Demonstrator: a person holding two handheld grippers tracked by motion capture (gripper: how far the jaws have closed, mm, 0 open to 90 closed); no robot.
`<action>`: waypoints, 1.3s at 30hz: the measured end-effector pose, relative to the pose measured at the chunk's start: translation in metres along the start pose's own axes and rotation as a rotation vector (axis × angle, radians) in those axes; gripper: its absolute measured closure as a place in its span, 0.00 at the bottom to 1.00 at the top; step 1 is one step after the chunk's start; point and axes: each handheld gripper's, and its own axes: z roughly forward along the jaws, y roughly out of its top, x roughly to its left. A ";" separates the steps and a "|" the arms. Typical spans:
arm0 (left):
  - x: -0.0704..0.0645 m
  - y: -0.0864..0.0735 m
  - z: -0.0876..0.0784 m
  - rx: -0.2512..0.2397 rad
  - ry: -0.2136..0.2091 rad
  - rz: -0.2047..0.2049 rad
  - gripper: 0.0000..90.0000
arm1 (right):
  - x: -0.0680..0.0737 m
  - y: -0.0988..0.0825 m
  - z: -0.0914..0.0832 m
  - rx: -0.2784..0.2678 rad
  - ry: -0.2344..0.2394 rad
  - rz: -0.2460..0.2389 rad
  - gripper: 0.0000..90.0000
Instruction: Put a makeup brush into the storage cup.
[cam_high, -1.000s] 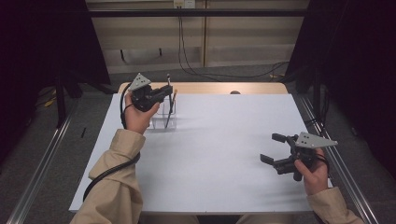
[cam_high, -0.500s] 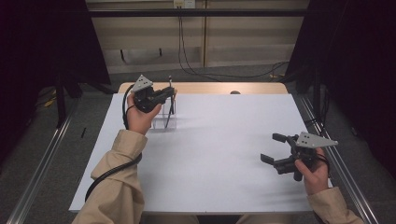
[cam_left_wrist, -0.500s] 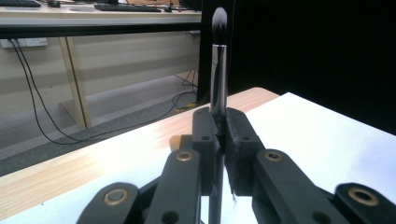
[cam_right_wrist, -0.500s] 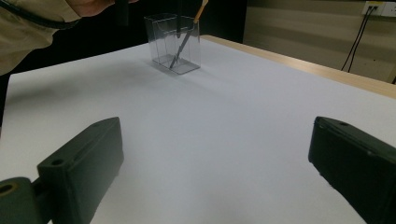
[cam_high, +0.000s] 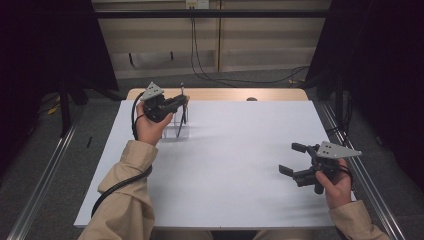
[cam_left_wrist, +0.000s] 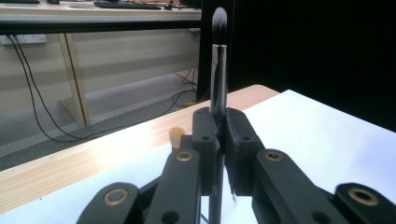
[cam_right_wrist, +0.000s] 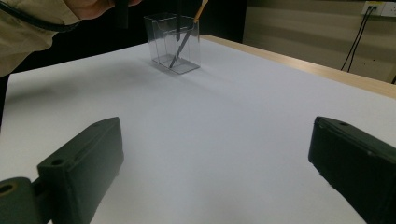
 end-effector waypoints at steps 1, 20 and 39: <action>0.000 0.000 0.000 0.000 0.002 -0.001 0.93 | 0.000 0.000 0.000 0.000 0.001 0.000 0.03; -0.001 -0.005 0.002 0.008 0.002 -0.001 0.93 | 0.000 0.000 -0.001 0.001 -0.001 -0.001 0.03; -0.001 -0.009 0.003 0.011 0.004 -0.008 0.93 | 0.001 -0.001 -0.001 0.003 0.001 0.000 0.03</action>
